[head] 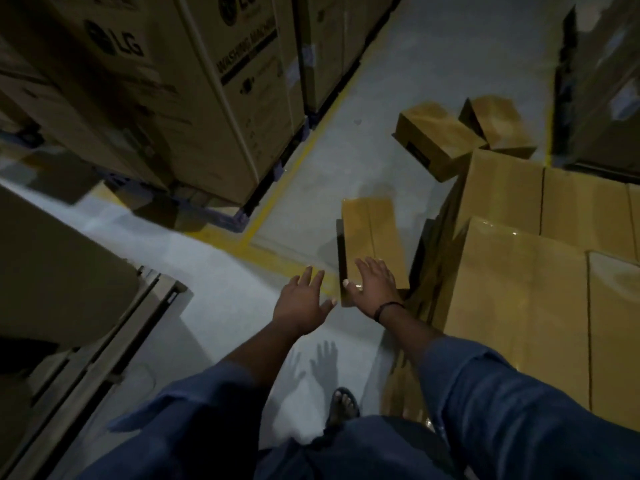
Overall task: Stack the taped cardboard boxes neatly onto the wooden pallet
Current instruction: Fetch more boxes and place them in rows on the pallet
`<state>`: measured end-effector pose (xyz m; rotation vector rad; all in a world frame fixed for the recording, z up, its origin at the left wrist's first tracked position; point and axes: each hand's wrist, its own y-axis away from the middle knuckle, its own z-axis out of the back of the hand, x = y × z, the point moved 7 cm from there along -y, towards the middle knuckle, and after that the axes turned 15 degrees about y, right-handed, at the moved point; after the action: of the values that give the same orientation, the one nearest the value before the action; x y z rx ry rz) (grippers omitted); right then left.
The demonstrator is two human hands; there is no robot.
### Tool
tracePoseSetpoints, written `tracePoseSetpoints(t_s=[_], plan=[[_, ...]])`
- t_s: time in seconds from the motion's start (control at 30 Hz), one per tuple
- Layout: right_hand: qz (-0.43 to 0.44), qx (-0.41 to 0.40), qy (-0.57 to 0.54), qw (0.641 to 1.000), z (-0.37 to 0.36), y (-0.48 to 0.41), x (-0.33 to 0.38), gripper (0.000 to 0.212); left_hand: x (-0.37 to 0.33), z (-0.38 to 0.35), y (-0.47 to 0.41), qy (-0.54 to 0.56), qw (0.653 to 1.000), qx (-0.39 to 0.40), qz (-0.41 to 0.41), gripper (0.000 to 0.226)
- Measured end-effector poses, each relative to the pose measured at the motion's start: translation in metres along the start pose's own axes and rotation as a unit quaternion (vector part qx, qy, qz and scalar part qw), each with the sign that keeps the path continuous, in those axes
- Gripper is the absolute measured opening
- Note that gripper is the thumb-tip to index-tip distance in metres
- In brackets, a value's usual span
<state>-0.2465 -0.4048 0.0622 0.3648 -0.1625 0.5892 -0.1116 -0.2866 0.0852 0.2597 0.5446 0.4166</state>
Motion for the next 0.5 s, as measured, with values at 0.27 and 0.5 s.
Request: tracePoseSetpoints(t_s=[0.27,0.5], plan=[[-0.075,0.023,-0.005,0.997,-0.006,-0.044,-0.026,0.068,0.019,0.008,-0.07,0.012,0.999,0.048,-0.009,0.081],[-0.128,0.046,-0.009,0.991,-0.026,-0.099,-0.035,0.068,0.053,0.01,-0.149,-0.002,0.993,0.111,-0.03,0.081]])
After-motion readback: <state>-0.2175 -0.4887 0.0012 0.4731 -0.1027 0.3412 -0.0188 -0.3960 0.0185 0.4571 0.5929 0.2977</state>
